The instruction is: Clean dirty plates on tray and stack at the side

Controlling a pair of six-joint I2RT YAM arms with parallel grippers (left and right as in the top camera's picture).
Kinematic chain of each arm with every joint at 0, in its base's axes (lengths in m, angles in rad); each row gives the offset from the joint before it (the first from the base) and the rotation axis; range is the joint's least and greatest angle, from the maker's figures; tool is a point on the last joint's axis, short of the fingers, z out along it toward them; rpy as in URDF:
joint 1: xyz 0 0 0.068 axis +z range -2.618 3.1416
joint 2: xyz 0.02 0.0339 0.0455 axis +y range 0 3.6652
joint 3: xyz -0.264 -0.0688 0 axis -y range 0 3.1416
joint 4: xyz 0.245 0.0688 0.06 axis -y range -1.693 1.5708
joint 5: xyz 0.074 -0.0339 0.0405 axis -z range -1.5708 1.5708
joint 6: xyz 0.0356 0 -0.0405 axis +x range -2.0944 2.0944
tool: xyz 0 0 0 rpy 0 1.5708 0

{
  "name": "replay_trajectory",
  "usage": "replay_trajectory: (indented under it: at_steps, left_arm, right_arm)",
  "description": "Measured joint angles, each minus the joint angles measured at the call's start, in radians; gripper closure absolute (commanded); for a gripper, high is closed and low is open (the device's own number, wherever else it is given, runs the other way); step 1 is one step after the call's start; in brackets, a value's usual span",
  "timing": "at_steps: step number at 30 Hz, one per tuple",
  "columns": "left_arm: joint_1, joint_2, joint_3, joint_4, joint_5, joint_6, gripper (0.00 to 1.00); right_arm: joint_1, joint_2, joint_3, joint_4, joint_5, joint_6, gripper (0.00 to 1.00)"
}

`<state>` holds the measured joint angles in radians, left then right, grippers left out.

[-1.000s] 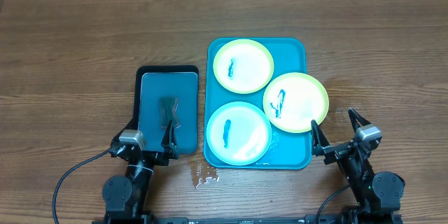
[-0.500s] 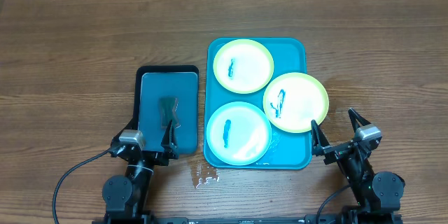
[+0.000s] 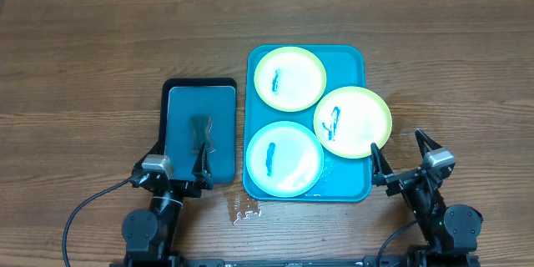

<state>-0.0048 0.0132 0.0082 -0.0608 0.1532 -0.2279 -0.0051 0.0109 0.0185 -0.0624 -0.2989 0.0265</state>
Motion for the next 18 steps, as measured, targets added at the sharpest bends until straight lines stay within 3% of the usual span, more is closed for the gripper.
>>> replay_trajectory:
  at_steps: [18]
  left_arm:
    - [0.000, 0.000, 0.000, 0.008, -0.001, 0.000, 0.00]
  right_arm:
    - [0.000, 0.000, 0.000, 0.002, -0.006, 0.008, 0.00]
